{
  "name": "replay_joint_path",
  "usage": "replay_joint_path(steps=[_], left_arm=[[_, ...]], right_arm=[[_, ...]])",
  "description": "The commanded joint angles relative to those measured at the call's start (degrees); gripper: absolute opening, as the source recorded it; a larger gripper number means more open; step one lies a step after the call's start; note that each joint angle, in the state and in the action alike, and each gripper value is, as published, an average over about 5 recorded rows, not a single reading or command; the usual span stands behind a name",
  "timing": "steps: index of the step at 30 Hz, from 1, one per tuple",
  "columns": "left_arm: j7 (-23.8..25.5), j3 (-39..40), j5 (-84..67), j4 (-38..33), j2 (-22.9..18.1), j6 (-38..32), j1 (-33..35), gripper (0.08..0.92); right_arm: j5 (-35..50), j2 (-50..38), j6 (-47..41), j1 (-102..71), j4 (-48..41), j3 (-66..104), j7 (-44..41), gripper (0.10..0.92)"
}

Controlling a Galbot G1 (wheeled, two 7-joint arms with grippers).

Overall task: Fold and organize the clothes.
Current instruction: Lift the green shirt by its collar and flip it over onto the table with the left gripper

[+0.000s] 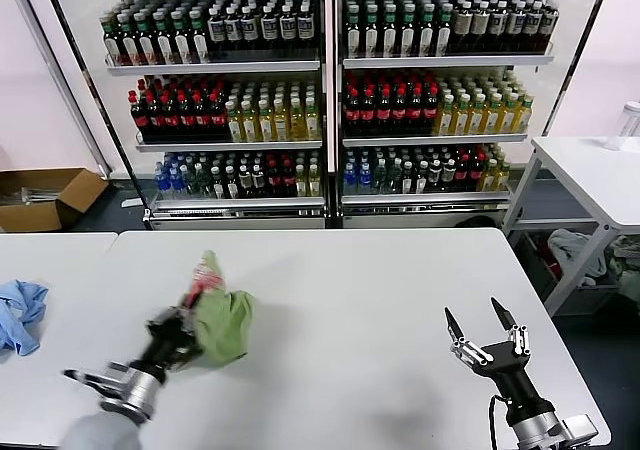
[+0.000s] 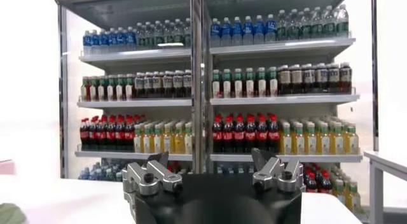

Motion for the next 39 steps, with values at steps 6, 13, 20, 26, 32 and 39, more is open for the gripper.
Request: replay_joint_path(steps=[6, 13, 20, 26, 32, 39], left_arm=[[20.6, -40.0, 1.1, 34.3, 18.8, -10.8, 1.8, 0.11], [22.7, -30.9, 7.9, 23.6, 14.2, -14.1, 1.7, 0.11], [11.4, -2.6, 17.1, 17.5, -1.8, -12.3, -2.6, 0.11], [9.2, 9.2, 19.1, 17.6, -6.5, -12.3, -4.9, 0.11], [5.4, 12.4, 16.8, 12.5, -6.7, -9.2, -7.1, 0.11], [-3.3, 18.8, 18.2, 10.4, -6.2, 0.6, -13.8, 0.127]], right_arm=[[0.3, -0.4, 0.0, 0.7, 0.3, -0.2, 0.0, 0.823], [0.2, 0.1, 0.1, 0.7, 0.2, -0.6, 0.0, 0.823], [0.4, -0.2, 1.0, -1.5, 0.0, 1.7, -0.1, 0.823], [0.4, 0.0, 0.7, -1.2, 0.2, 1.5, -0.3, 0.823], [0.4, 0.0, 0.7, -0.4, -0.5, 1.0, -0.3, 0.823], [0.1, 0.4, 0.2, 0.8, -0.3, -0.3, -0.3, 0.823]])
